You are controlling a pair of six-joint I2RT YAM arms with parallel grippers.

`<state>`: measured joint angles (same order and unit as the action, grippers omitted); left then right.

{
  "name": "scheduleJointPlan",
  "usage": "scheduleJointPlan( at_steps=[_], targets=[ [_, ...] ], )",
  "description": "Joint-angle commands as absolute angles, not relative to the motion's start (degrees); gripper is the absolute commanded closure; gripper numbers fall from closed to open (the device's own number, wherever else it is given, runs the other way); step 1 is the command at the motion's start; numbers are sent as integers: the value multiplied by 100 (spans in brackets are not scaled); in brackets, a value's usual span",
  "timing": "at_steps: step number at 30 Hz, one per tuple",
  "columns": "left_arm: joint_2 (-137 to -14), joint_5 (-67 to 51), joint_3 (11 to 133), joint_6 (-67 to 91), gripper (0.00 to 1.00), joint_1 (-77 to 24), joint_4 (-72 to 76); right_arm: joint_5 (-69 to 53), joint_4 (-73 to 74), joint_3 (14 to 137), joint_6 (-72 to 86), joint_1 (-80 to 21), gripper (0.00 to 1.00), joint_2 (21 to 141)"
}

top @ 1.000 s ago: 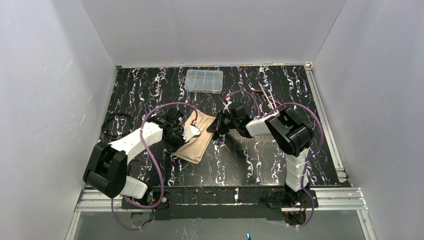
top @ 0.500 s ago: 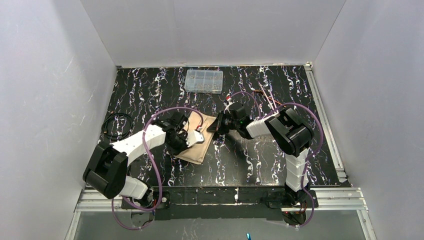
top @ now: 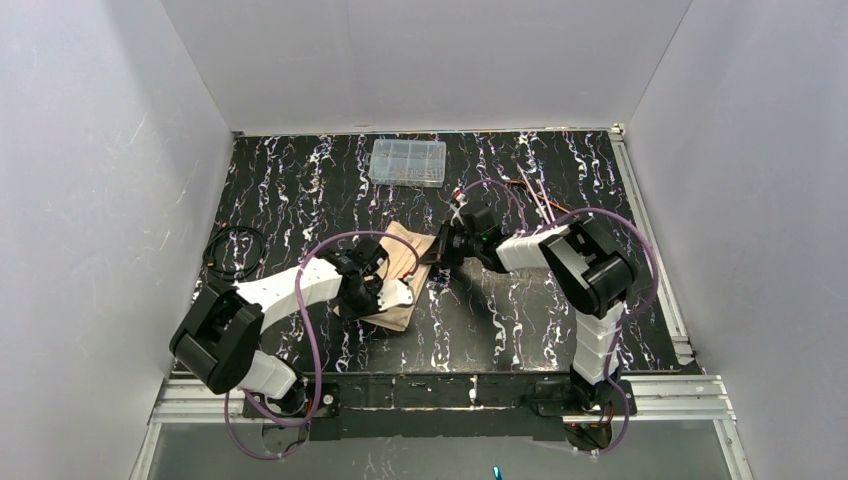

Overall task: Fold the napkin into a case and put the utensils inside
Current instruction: Smooth out the 2/3-rectangle-folded napkin at the center of the board.

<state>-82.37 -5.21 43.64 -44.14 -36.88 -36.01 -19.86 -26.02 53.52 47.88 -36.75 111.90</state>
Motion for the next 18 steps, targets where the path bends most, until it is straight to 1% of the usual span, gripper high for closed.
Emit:
scheduleJointPlan(
  at_steps=[1,5,8,12,15,18],
  targets=[
    [-8582,-212,4214,-4541,100,-3727,-3571,-1978,-1506,5665,4213,-3459,97,10511],
    [-8641,-131,4208,-4619,100,-3727,-3495,-1828,-791,5935,3581,-3204,92,10163],
    [-8663,22,4152,-4796,100,-3725,-3401,-1716,-648,6338,3198,-3106,90,10289],
    [-8624,435,4022,-5259,100,-3727,-3072,-1783,-731,6826,3047,-3088,92,11022],
    [-8567,626,3977,-5634,100,-3724,-2866,-1787,-1041,6792,3127,-3098,95,11327],
    [-8607,766,3964,-5975,100,-3726,-2724,-1758,-1149,6529,3156,-3093,96,11341]
  ],
)
